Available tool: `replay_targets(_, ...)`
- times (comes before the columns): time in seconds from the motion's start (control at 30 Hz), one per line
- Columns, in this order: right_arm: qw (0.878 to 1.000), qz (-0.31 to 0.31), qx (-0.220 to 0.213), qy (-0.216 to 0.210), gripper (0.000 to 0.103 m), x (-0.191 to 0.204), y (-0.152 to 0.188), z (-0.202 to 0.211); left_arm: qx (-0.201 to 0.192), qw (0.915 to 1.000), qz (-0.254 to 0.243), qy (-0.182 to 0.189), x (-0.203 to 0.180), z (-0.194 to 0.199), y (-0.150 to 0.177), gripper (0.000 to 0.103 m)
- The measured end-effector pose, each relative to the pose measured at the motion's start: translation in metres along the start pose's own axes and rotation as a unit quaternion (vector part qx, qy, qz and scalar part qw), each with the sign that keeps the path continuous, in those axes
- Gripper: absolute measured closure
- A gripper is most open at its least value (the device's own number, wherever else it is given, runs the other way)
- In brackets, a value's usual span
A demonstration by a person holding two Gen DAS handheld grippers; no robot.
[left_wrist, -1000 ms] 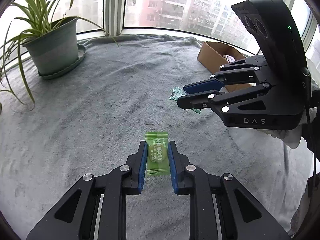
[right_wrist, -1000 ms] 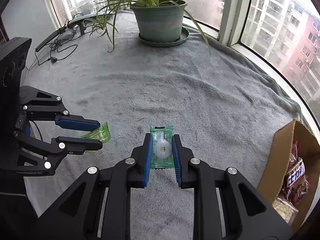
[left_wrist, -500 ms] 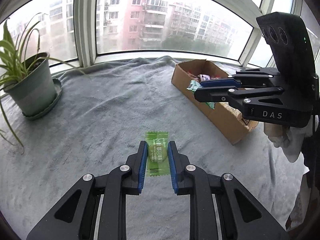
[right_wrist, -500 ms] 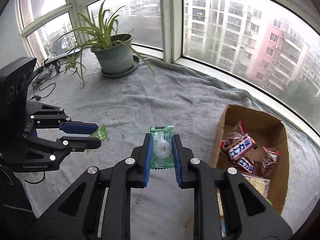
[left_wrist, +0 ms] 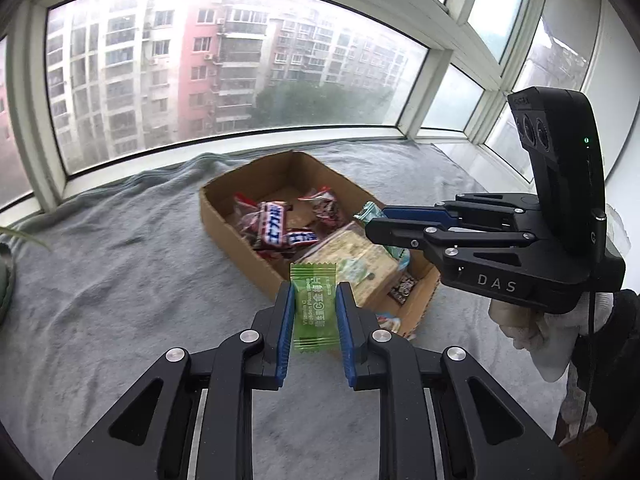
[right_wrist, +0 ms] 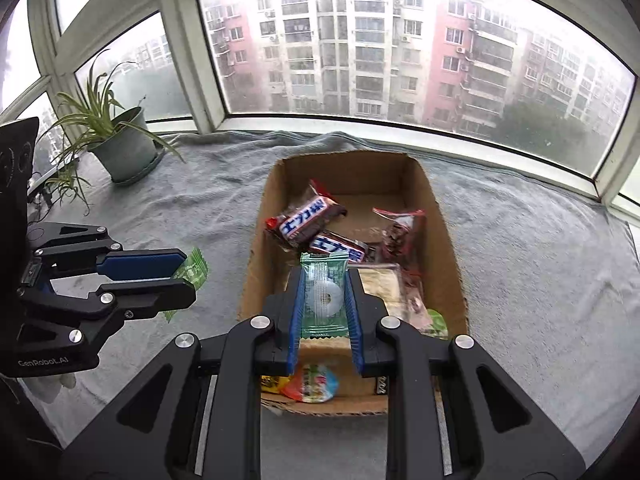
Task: Organize snacks
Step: 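Open the right gripper over the box while the left drops its green candy in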
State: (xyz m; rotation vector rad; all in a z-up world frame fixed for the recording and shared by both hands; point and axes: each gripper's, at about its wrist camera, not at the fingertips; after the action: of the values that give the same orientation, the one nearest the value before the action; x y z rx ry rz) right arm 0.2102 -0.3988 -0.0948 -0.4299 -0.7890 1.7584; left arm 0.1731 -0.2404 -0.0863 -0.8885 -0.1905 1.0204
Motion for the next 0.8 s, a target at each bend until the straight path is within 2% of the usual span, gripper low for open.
replay_targets(0.17,0.999,-0.030,0.001,0.019,0.082,-0.024,0.012,0.005,0.008,0.9995,-0.026,0.018,-0.030,-0.020,-0.007,0.084)
replay_targets(0.43,0.998,-0.048,-0.009,0.034,0.078,-0.036,0.015,0.016,0.007,0.9981,-0.058,0.020,-0.054,-0.030,-0.014,0.082)
replay_targets(0.57,0.998,-0.050,-0.013,0.036,0.078,-0.035,0.014,0.020,0.002,0.9977,-0.067,0.011,-0.059,-0.028,-0.017,0.078)
replay_targets(0.8,0.998,-0.051,-0.017,0.040,0.078,-0.027,0.015,0.029,-0.007,0.9982,-0.059,0.005,-0.055,-0.017,-0.018,0.078)
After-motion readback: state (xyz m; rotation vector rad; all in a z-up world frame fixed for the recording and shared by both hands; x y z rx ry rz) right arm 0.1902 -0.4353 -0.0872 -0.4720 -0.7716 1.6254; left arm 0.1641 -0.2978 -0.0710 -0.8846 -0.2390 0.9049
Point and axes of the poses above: each gripper's, at about its wrist camera, not at the fingertips, and z roughly against the way its jaws point, x to its left, y to its underside, and after that the axes turned 3 degrees about -x, right-handed
